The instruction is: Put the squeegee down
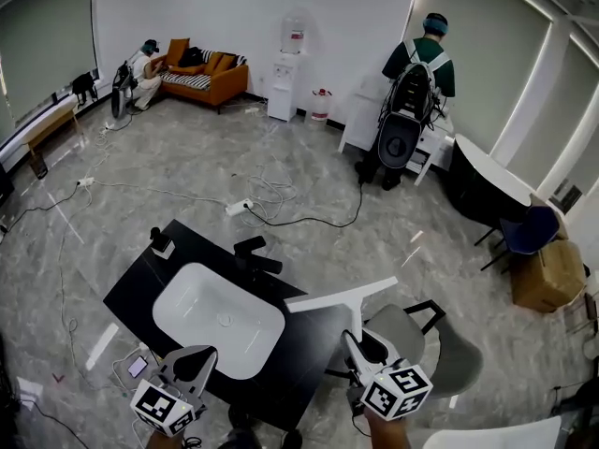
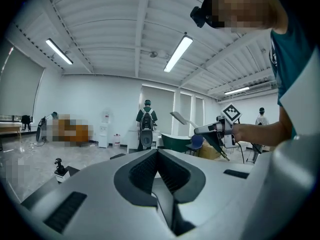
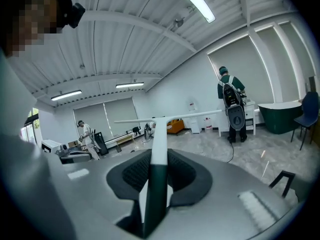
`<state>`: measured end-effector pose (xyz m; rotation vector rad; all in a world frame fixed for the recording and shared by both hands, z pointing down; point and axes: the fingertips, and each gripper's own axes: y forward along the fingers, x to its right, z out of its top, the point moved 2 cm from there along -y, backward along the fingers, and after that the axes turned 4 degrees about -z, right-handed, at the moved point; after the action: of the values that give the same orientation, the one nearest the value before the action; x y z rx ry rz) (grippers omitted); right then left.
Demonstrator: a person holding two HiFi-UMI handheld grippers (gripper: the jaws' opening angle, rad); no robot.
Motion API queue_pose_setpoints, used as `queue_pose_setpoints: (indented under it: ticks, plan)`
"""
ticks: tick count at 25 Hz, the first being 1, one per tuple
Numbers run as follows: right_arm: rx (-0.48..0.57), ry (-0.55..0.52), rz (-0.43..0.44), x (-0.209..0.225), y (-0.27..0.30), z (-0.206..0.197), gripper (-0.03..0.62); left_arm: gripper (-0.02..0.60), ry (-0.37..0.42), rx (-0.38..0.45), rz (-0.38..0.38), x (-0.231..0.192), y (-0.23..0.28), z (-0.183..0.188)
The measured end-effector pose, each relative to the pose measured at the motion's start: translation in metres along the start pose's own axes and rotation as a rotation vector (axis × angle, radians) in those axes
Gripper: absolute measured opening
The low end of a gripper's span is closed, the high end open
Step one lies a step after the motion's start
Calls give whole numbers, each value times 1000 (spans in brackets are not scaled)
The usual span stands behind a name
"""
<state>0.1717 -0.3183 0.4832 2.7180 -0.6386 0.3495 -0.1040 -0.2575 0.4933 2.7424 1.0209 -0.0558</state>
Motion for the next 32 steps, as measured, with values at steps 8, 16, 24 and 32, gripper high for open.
queue_pose_setpoints:
  ticks: [8, 16, 24, 32]
  plan:
    - [-88, 40, -56, 34, 52, -51, 98, 5, -25, -41, -23, -35, 33, -25]
    - [-173, 77, -104, 63, 99, -106, 98, 5, -61, -83, -34, -62, 52, -61]
    - [-264, 112, -157, 83, 138, -169, 98, 5, -99, -124, -41, -82, 53, -97]
    - [-374, 132, -194, 98, 168, -228, 98, 5, -141, -148, -49, -95, 57, -129]
